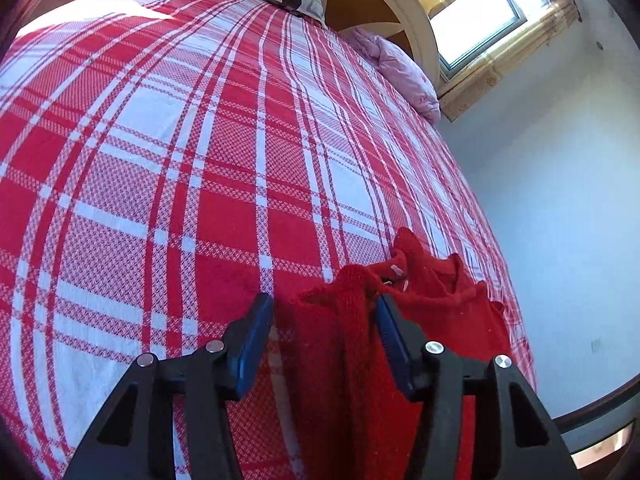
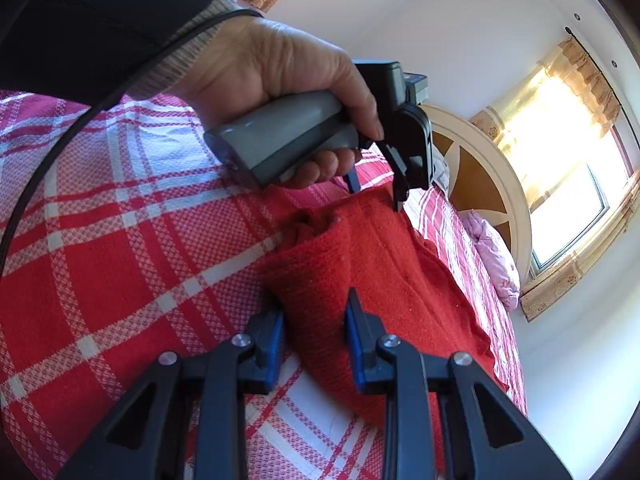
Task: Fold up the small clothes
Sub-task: 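Grasp the folded sweater with the left tool beside the right tool, then lift the folded sweater with both tools and fold it over itself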
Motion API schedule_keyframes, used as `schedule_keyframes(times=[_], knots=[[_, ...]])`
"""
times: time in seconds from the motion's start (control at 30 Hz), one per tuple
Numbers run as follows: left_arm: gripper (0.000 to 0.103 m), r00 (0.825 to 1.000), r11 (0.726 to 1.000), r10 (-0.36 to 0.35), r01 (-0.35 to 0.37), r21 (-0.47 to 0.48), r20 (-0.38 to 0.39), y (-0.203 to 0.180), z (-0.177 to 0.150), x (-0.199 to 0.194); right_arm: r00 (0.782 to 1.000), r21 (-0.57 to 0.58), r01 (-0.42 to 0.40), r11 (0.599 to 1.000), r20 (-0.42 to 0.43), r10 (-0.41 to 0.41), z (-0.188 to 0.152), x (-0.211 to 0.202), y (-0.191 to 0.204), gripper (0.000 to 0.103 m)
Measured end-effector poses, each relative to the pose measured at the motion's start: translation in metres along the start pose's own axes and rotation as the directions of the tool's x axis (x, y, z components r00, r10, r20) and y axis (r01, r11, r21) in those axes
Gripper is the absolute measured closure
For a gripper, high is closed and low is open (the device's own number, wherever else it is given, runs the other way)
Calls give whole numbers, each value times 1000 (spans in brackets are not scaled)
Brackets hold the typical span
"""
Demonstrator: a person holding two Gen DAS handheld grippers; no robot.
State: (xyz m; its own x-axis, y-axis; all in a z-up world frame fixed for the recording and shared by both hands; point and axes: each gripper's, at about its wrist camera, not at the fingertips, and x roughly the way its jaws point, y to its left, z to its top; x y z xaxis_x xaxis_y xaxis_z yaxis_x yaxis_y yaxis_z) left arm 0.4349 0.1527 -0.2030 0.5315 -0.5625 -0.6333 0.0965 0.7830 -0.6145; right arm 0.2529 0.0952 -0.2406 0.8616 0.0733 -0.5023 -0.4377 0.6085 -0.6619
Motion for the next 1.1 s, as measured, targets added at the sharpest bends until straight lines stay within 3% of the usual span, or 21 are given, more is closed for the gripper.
schedule_keyframes(times=[0.13, 0.17, 0.2, 0.23, 0.37, 0.57, 0.87, 1.1], knots=[[49, 1000, 999, 11, -11, 39, 1, -4, -1, 0, 1000, -1, 2, 1000, 1, -2, 0, -1, 1, 73], [54, 1000, 999, 6, -6, 43, -1, -5, -2, -1, 1000, -3, 4, 1000, 1, -4, 0, -1, 2, 73], [76, 1000, 999, 6, -6, 40, -8, -5, -1, 2, 1000, -5, 8, 1000, 1, -8, 0, -2, 3, 73], [84, 1000, 1000, 1, 0, 32, -26, -4, -1, 5, 1000, -9, 13, 1000, 2, -13, 0, -3, 4, 73], [86, 1000, 999, 15, -14, 45, -23, -8, -4, 7, 998, -39, 54, 998, 11, -54, 2, -7, 13, 71], [92, 1000, 998, 21, -20, 51, -6, -13, -6, 4, 999, -20, 44, 999, 8, -44, 3, -10, 10, 84], [93, 999, 1000, -18, 18, -7, 31, -30, 3, -24, 995, 156, -11, 988, 101, -5, -4, -39, -32, 85], [93, 997, 998, -45, 49, -46, 70, -63, 8, -35, 986, 384, -106, 917, 160, 47, -23, -62, -99, 86]])
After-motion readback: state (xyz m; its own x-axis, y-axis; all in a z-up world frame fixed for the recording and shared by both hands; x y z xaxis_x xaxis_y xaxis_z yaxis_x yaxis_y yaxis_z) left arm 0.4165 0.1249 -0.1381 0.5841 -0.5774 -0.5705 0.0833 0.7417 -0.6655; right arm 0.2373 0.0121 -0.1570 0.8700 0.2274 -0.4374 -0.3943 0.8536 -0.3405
